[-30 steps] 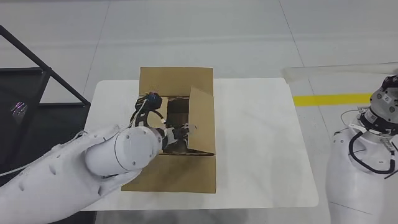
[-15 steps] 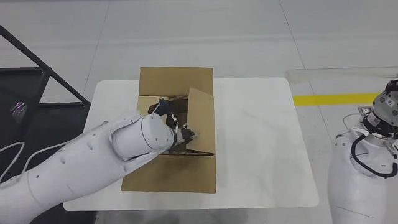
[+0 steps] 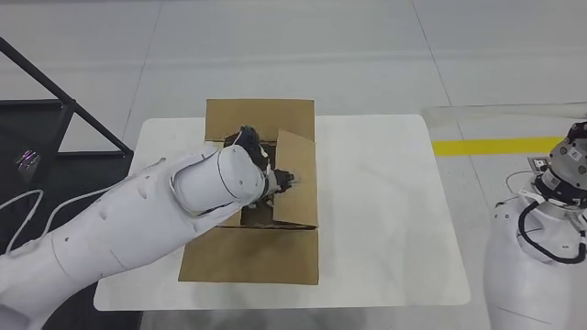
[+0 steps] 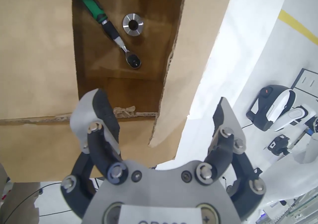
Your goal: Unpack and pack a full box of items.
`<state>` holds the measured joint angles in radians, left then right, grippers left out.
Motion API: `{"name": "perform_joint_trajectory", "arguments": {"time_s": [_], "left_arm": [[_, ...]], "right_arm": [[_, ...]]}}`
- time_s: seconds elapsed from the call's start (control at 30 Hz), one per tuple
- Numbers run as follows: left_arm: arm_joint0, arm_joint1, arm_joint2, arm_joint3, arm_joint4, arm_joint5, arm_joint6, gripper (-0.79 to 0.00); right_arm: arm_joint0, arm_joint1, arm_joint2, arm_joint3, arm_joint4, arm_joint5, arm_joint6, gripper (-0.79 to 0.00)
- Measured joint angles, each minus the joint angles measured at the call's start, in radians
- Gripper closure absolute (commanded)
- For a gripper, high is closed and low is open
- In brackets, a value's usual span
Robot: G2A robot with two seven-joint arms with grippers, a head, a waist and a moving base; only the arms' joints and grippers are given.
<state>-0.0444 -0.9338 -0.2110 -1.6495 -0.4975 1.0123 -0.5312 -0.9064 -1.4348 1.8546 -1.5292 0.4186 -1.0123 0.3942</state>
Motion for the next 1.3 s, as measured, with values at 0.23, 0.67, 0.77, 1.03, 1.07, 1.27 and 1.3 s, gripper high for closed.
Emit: {"name": "perform_joint_trajectory", "arguments": {"time_s": [0.23,0.67,0.77,1.03,1.07,1.27,1.3], "left_arm": [[0.026,0.068,-0.121,-0.139,-0.111,0.000,0.187,-0.785],[0.207,0.042,-0.128,-0.088,-0.111,-0.205,0.273,-0.785],[0.219,0.026,-0.128,-0.048,-0.113,-0.224,0.249,-0.785],[0.244,-0.005,-0.128,0.002,-0.089,-0.208,0.202,-0.785],[0.248,-0.010,-0.128,0.008,-0.085,-0.207,0.197,-0.785],[0.267,-0.034,-0.128,0.045,-0.064,-0.214,0.168,-0.785],[0.270,-0.037,-0.128,0.049,-0.061,-0.216,0.165,-0.785]], "right_arm": [[0.001,0.000,-0.010,-0.006,-0.019,0.000,-0.013,0.000],[-0.005,0.002,-0.024,-0.021,-0.055,0.000,-0.044,0.000],[-0.007,0.003,-0.025,-0.022,-0.062,0.000,-0.052,0.000],[0.002,0.004,-0.044,-0.014,-0.076,0.000,-0.065,0.000],[0.003,0.005,-0.047,-0.013,-0.077,0.000,-0.067,0.000],[0.006,0.007,-0.055,-0.011,-0.084,0.000,-0.073,0.000],[0.005,0.008,-0.055,-0.011,-0.084,0.000,-0.074,0.000]]}}
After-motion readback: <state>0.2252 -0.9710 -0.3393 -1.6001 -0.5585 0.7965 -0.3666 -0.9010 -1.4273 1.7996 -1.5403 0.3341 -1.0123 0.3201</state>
